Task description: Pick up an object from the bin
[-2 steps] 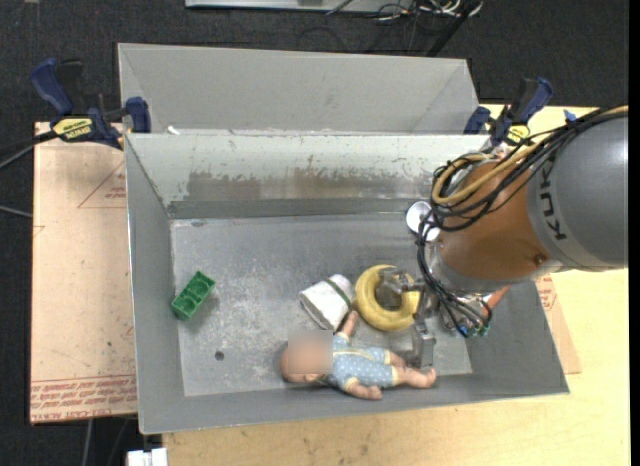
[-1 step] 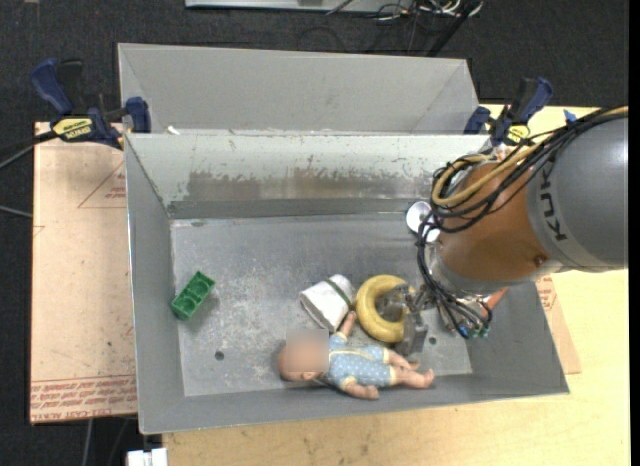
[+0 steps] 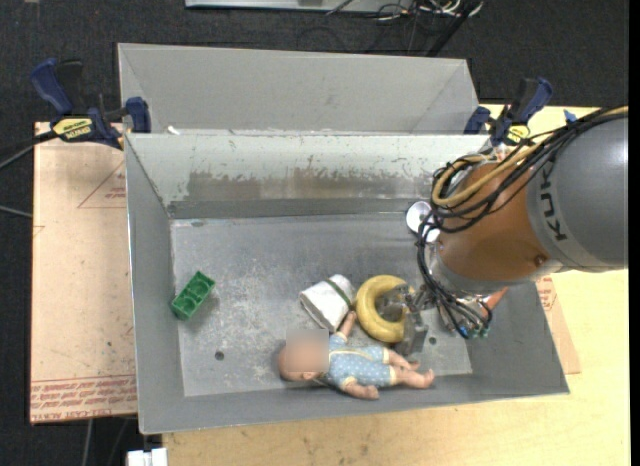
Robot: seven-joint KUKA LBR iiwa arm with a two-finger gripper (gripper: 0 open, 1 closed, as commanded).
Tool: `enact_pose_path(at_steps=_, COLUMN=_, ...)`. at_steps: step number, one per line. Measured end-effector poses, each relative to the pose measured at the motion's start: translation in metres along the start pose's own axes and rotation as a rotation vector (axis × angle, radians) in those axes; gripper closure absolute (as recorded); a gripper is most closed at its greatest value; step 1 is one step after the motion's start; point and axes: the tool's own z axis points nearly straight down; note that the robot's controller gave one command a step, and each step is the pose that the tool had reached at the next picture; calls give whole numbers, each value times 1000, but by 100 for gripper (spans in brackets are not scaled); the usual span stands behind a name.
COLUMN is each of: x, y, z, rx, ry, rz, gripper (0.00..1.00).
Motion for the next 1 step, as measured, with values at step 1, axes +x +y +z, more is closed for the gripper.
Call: enact_pose_path(at_steps=1, x=-10, y=-2, z=-124, rx=0, ry=-2, rz=-40, gripper=100)
